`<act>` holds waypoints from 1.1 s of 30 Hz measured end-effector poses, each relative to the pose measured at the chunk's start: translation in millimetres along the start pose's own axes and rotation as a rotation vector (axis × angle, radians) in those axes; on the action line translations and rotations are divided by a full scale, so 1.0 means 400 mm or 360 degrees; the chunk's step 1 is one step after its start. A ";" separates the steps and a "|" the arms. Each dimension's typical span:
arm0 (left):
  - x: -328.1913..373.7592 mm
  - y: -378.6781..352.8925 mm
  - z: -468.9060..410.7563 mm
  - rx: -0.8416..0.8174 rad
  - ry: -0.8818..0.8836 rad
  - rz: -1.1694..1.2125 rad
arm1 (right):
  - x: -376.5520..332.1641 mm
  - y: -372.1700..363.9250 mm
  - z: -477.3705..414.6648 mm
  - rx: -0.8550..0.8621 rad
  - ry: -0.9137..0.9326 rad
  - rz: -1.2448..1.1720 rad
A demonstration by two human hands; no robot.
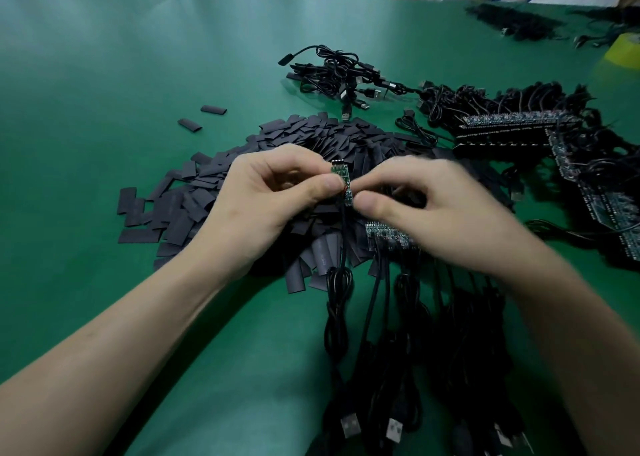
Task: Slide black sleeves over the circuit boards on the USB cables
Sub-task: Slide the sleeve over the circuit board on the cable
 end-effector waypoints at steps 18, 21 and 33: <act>-0.007 0.002 0.012 -0.0941 -0.0501 -0.1469 | 0.051 0.161 0.018 0.0768 -0.0015 -0.1229; -0.007 -0.001 0.012 -0.0911 -0.0543 -0.1452 | 0.032 0.163 0.023 0.0726 0.0026 -0.0477; -0.021 0.018 0.008 -0.0352 -0.0245 -0.0677 | -0.034 0.060 0.028 0.0395 0.0065 0.0113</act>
Point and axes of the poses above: each hand's wrist, its own z-axis away from the middle knuckle, its own y-axis out of the back of the hand, x = y × z, the point moved 6 cm from there along -z, towards the middle knuckle, and after that the axes turned 2 degrees about -z, right-handed, at the moved point
